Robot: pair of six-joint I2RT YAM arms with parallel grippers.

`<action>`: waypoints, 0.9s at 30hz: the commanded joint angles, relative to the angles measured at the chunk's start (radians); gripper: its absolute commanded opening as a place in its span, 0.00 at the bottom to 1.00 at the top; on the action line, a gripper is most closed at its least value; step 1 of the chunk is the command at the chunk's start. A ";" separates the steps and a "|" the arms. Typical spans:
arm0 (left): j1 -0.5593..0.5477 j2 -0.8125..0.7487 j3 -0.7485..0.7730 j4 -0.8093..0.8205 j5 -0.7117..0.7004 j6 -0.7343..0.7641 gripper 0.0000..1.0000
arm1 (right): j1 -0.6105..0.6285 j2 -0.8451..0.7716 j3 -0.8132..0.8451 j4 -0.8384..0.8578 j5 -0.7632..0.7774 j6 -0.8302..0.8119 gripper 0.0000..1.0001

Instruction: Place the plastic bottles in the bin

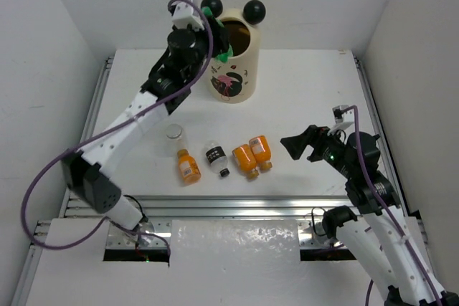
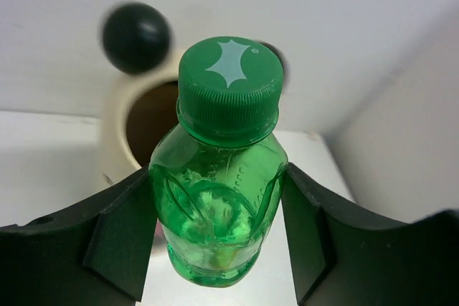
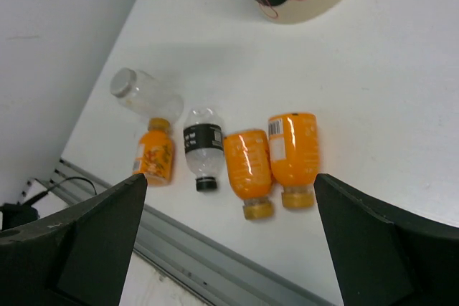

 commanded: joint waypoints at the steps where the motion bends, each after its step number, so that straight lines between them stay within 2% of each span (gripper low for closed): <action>1: 0.040 0.141 0.149 0.130 -0.115 0.103 0.00 | -0.001 -0.005 0.002 -0.059 0.021 -0.056 0.99; 6: 0.057 0.325 0.263 0.269 -0.140 0.224 0.00 | -0.001 -0.045 -0.017 -0.074 -0.023 -0.047 0.99; 11: 0.100 0.482 0.476 0.196 -0.060 0.166 0.00 | -0.001 -0.062 -0.041 -0.065 -0.051 -0.053 0.99; 16: 0.102 0.537 0.483 0.225 -0.041 0.143 0.00 | -0.001 -0.056 -0.061 -0.063 -0.065 -0.071 0.99; 18: 0.102 0.548 0.466 0.243 -0.057 0.138 0.14 | -0.001 -0.053 -0.075 -0.057 -0.065 -0.073 0.99; 19: 0.103 0.549 0.449 0.251 -0.066 0.138 0.24 | -0.001 -0.048 -0.078 -0.050 -0.066 -0.077 0.99; 20: 0.102 0.555 0.444 0.248 -0.074 0.141 0.52 | -0.001 -0.040 -0.086 -0.048 -0.072 -0.079 0.99; 21: 0.102 0.554 0.437 0.242 -0.083 0.134 0.72 | -0.001 -0.033 -0.090 -0.037 -0.078 -0.084 0.99; 23: 0.102 0.540 0.423 0.237 -0.075 0.120 0.99 | -0.001 -0.005 -0.103 -0.024 -0.097 -0.087 0.99; 27: 0.097 0.454 0.352 0.240 -0.057 0.069 1.00 | -0.001 0.107 -0.106 0.047 -0.135 -0.093 0.99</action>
